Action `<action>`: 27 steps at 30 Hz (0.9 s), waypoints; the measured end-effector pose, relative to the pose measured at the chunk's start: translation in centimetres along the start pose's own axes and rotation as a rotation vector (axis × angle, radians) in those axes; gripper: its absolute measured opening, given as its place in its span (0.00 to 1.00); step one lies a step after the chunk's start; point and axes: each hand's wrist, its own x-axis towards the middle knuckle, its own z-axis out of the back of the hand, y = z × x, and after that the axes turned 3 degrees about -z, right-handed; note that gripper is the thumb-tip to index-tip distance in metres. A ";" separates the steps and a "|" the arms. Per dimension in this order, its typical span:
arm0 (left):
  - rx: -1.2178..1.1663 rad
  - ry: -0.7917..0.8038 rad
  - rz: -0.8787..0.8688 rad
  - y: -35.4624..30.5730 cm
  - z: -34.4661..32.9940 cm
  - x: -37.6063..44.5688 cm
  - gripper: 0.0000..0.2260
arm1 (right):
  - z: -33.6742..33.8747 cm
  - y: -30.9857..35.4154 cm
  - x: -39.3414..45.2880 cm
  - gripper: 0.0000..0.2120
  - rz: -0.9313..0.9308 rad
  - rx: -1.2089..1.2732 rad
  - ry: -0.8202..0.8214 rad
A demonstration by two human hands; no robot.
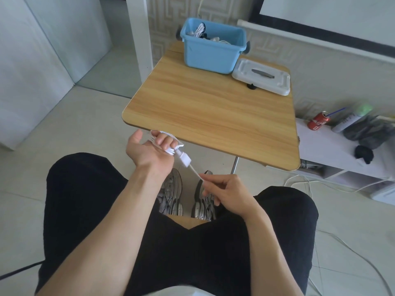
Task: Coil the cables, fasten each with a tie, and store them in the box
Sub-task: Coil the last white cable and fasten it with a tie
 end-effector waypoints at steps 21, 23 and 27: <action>1.502 0.533 0.392 3.0 2.5 -0.5 0.14 | -1.4 2.1 -0.8 0.04 0.159 0.072 -0.330; 1.529 0.648 0.463 2.8 2.5 -0.7 0.17 | -1.2 2.1 -0.7 0.06 0.136 0.066 -0.373; 1.415 0.786 0.649 2.1 2.3 -0.6 0.28 | -0.8 2.2 -0.7 0.17 0.047 0.073 -0.482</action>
